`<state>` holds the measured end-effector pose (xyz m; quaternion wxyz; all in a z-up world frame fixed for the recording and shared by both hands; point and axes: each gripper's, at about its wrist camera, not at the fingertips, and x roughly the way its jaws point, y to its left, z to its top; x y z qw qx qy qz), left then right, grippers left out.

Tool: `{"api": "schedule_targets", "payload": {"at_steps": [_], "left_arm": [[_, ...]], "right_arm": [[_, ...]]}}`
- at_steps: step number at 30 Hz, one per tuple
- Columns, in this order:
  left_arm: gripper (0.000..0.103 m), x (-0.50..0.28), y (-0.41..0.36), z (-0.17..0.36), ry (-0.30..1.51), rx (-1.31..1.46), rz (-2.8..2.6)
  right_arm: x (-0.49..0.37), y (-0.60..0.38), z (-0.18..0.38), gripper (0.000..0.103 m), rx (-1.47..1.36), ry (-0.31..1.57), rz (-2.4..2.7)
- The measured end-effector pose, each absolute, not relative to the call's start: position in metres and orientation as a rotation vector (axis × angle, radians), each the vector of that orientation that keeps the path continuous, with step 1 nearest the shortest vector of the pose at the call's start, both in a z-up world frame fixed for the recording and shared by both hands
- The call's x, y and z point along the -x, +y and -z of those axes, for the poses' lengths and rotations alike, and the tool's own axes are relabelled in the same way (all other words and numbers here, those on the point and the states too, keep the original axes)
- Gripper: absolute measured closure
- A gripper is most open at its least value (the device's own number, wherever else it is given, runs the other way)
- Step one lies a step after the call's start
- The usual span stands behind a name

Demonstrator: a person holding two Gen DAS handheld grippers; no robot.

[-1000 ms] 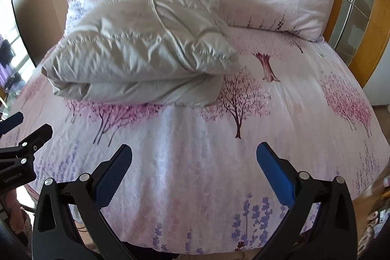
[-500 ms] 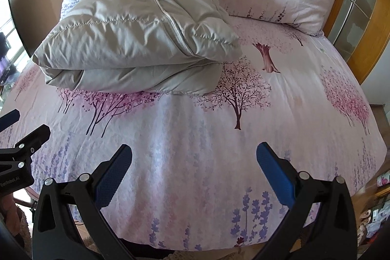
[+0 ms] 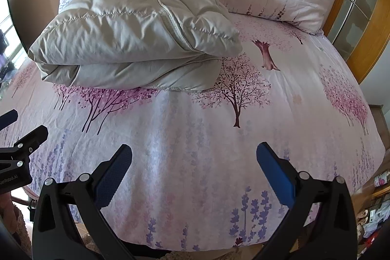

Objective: Fold large clothes

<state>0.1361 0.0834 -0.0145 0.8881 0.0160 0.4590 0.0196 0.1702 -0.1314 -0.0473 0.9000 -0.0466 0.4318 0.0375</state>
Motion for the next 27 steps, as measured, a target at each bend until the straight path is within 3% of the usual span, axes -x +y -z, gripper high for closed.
{"api": "schedule_targets", "payload": {"at_steps": [27], "left_arm": [[0.002,-0.1368,0.0792,0.0159,0.958,-0.025,-0.035]], "right_arm": [[-0.1724,-0.1322,0.0487,0.001,0.092,0.898,-0.079]]}}
